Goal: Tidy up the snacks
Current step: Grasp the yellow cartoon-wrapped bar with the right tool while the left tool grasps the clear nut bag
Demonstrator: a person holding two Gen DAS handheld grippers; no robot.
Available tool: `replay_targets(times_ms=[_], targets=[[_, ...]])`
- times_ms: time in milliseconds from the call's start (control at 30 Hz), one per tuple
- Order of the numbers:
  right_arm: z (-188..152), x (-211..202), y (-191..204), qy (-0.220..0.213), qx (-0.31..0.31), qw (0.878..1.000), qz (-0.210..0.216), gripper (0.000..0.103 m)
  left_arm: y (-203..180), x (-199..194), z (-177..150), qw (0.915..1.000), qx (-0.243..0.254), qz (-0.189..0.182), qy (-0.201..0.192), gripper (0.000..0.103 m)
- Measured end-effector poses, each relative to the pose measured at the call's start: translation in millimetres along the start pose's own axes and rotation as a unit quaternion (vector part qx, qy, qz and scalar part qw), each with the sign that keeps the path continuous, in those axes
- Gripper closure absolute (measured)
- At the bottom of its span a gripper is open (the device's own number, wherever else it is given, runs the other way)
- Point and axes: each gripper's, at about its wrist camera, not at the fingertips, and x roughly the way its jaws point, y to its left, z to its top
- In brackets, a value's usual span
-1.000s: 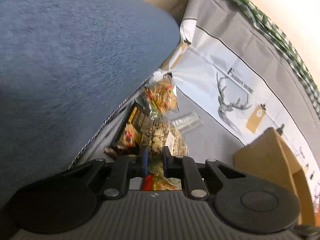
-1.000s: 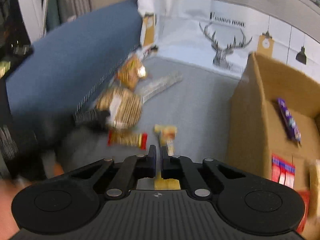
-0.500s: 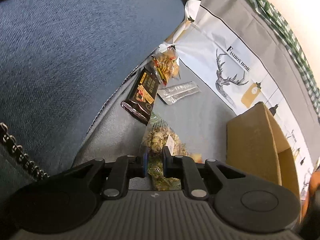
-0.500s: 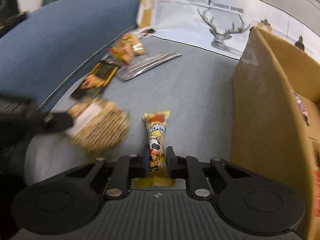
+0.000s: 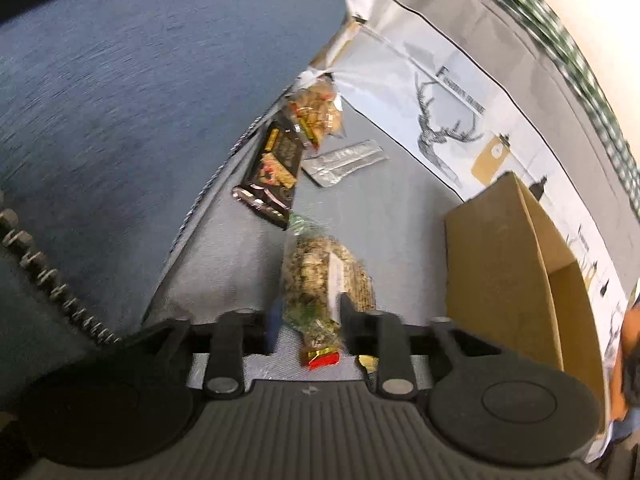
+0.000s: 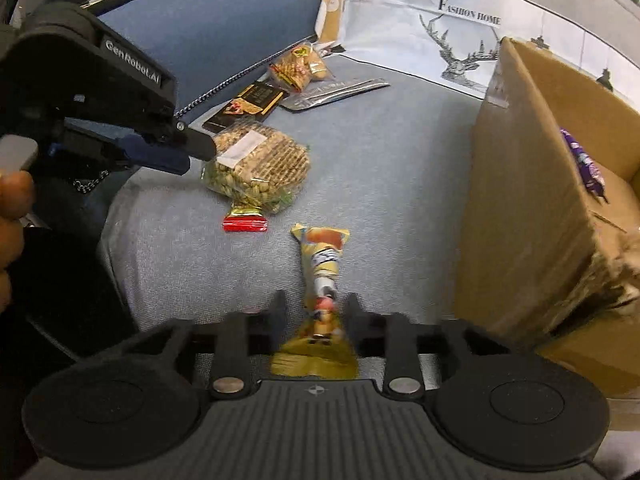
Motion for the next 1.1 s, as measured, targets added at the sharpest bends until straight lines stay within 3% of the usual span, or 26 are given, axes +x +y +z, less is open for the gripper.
replay_targets(times_ms=[67,167,300,467,600,700,800,900,967,1100], targets=[[-1,5,-2,0.0,-0.007,1.0,0.002,0.054,-9,6,2,0.9997,0.022,0.009,-0.001,0.035],[-2,9,-4,-0.002,-0.009,1.0,0.009,0.054,-25,17,1,0.9974,0.069,0.014,-0.015,0.021],[-1,9,-9,-0.005,0.005,1.0,0.019,0.054,-49,32,-4,0.988,0.143,0.033,-0.048,0.015],[-1,8,-13,-0.007,0.011,1.0,0.025,0.055,-69,51,-19,0.9746,0.204,0.074,-0.056,0.004],[0,10,-13,-0.007,0.009,1.0,0.026,0.055,-70,57,-23,0.9716,0.217,0.079,-0.05,0.004],[1,11,-12,-0.008,0.008,1.0,0.023,0.056,-62,58,-19,0.9762,0.196,0.081,-0.046,0.004],[0,10,-11,-0.013,0.008,1.0,0.019,0.066,-56,58,-16,0.9806,0.176,0.076,-0.04,0.005],[-1,8,-10,-0.018,0.007,1.0,0.018,0.077,-57,57,-17,0.9798,0.181,0.075,-0.04,0.01],[-2,6,-10,-0.023,0.005,1.0,0.018,0.083,-59,57,-19,0.9784,0.188,0.076,-0.04,0.018],[-3,-1,-10,-0.039,0.001,0.999,0.017,0.086,-61,57,-21,0.9767,0.197,0.075,-0.042,0.029]])
